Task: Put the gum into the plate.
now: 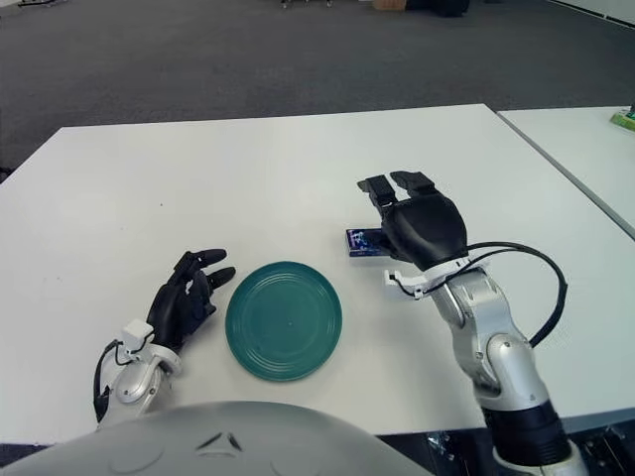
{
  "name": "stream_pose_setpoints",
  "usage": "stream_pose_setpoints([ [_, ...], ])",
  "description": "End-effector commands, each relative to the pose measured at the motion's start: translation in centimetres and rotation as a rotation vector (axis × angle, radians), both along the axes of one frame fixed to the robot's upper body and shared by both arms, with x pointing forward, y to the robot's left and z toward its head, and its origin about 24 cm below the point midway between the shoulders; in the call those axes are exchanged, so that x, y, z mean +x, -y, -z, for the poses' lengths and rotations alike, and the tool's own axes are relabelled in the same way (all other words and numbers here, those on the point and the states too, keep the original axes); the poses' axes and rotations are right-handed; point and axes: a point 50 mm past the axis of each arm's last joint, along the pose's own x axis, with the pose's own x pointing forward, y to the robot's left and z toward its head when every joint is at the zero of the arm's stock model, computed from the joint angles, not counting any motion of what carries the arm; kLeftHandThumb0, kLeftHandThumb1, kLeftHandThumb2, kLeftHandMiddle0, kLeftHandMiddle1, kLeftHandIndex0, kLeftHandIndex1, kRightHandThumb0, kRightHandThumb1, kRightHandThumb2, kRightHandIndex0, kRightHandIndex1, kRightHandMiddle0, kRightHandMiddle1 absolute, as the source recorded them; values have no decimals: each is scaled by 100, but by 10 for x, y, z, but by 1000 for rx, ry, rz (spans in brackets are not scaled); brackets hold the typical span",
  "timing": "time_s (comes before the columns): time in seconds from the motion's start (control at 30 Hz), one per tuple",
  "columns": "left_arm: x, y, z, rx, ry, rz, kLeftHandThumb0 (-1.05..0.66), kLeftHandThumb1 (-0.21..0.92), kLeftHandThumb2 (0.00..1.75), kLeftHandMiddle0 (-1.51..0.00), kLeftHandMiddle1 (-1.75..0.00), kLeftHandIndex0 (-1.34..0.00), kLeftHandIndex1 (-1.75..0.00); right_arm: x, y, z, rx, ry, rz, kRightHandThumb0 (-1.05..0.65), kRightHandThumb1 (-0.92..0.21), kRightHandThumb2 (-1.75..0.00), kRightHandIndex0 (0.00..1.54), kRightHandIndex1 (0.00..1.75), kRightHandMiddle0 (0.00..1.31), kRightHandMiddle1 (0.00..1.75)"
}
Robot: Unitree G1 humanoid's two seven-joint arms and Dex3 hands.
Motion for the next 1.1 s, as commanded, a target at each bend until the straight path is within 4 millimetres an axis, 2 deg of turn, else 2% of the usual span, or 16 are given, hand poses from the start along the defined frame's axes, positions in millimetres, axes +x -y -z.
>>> stream_pose_setpoints([
  [0.0, 1, 0, -2, -4, 3, -2, -87, 92, 91, -49, -78, -25, -115, 12, 5, 8, -82, -104, 0, -78, -92, -40, 14, 6, 0, 51],
  [0.23, 0, 0, -3, -2, 3, 3, -87, 92, 90, -48, -78, -23, -115, 32, 5, 23, -43, -323, -1, -80, -92, -47, 12, 2, 0, 44],
  [0.37, -1, 0, -3, 0, 2, 7, -88, 92, 91, -46, -76, -19, -114, 39, 8, 41, -58, -440, -33, -81, -92, -51, 12, 2, 0, 38],
  [0.77, -1, 1, -2, -22, -8, -7, -87, 92, 91, -47, -74, -14, -111, 43, 7, 65, -85, -604, -82, -79, -92, -58, 16, 2, 0, 28],
  [1.07, -1, 1, -2, -28, -8, -17, -87, 92, 90, -49, -74, -14, -111, 49, 8, 71, -81, -684, -86, -77, -92, -58, 17, 2, 0, 28],
])
